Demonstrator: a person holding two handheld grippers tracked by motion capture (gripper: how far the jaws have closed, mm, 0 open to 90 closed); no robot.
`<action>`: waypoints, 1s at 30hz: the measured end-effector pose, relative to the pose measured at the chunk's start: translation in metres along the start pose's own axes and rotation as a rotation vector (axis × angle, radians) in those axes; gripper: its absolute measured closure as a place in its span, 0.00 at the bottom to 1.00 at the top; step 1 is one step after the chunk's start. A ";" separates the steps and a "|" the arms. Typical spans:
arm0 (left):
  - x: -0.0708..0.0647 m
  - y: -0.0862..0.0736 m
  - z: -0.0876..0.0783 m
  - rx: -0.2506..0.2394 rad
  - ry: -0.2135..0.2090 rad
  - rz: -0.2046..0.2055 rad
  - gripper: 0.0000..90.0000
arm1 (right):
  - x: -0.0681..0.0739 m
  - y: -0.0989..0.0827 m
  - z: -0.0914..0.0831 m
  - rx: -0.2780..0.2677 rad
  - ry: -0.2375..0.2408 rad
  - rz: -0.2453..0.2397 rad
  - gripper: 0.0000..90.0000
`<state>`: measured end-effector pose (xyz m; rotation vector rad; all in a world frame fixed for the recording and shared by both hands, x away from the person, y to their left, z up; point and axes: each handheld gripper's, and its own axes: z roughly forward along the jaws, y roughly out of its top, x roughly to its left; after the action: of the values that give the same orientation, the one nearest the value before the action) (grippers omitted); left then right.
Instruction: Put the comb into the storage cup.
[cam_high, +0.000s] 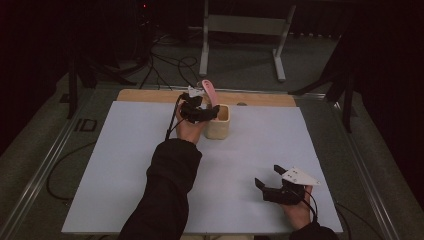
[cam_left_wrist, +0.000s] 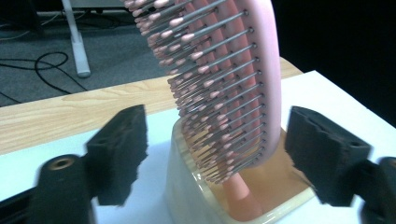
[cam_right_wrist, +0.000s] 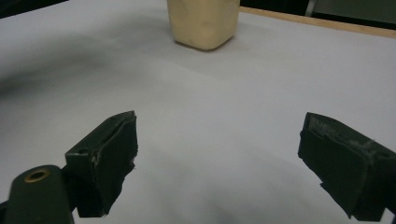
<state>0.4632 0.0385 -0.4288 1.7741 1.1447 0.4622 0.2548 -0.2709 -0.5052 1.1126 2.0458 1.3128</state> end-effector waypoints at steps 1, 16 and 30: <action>0.000 0.000 0.000 0.001 0.006 0.001 0.21 | 0.000 0.000 0.000 0.000 0.000 0.000 0.13; -0.005 0.000 -0.003 0.034 0.037 0.057 0.00 | 0.000 0.000 0.000 0.000 -0.001 -0.001 0.13; -0.005 0.006 -0.022 0.030 0.040 0.087 0.00 | 0.000 0.000 0.000 0.000 -0.001 -0.003 0.13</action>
<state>0.4485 0.0442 -0.4121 1.8540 1.1102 0.5373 0.2544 -0.2706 -0.5051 1.1099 2.0455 1.3109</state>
